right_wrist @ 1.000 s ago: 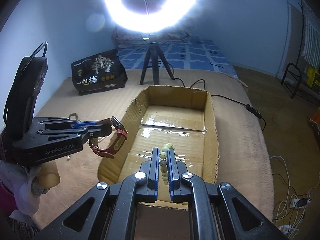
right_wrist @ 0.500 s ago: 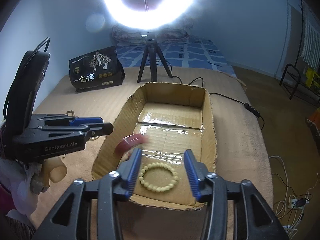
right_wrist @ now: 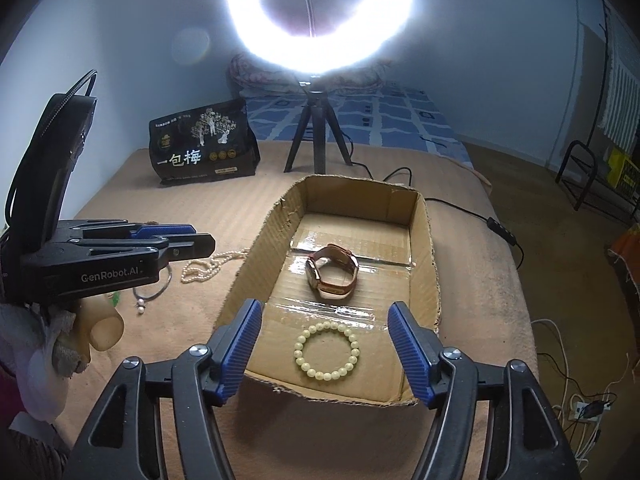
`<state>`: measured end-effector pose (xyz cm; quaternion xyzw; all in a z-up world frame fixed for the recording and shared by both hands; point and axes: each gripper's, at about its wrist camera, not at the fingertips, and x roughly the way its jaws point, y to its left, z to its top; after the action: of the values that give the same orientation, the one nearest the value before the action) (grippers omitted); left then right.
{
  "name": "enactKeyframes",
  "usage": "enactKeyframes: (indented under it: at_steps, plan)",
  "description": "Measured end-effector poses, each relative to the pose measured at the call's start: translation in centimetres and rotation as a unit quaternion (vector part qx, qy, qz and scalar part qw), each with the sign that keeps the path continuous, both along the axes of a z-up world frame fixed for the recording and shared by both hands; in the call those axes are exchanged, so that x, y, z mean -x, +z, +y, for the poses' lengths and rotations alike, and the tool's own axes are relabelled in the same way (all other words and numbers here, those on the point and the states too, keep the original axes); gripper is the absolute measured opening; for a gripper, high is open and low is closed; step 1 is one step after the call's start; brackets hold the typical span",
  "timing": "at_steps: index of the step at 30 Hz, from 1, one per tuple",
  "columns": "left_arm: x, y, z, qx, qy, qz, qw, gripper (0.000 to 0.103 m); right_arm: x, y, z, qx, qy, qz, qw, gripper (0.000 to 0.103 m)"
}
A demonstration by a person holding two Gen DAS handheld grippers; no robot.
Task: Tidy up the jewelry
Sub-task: 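Carry the watch with the left tool into the cardboard box while the right tool drops the bracelet there, then move both open tools back toward the jewelry on the blanket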
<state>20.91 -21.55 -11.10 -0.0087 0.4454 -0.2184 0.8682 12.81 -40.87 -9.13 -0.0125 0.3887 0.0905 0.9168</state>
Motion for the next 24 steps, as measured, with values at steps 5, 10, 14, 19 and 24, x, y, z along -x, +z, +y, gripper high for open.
enactKeyframes:
  at_steps: [5, 10, 14, 19, 24]
  plan:
    - [0.7, 0.9, 1.5, 0.016, 0.009, -0.005, 0.9998, 0.027, 0.7, 0.7, 1.0, 0.004, 0.003, -0.006, 1.000, 0.074]
    - [1.9, 1.8, 3.6, 0.017, 0.013, -0.024, 0.9995, 0.027, 1.4, 1.6, 2.1, 0.002, 0.009, -0.013, 1.000, 0.080]
    - [2.9, 2.2, 5.9, 0.008, 0.019, -0.030, 0.9993, 0.027, 1.9, 2.0, 3.3, -0.001, 0.018, -0.015, 1.000, 0.083]
    - [4.4, 2.5, 10.1, 0.001, 0.042, -0.039, 0.9984, 0.058, 2.4, 2.2, 5.0, -0.005, 0.036, -0.016, 0.999, 0.085]
    - [5.7, 1.9, 14.9, -0.018, 0.065, -0.037, 0.9970, 0.059, 2.4, 1.9, 7.3, -0.013, 0.059, -0.009, 0.998, 0.085]
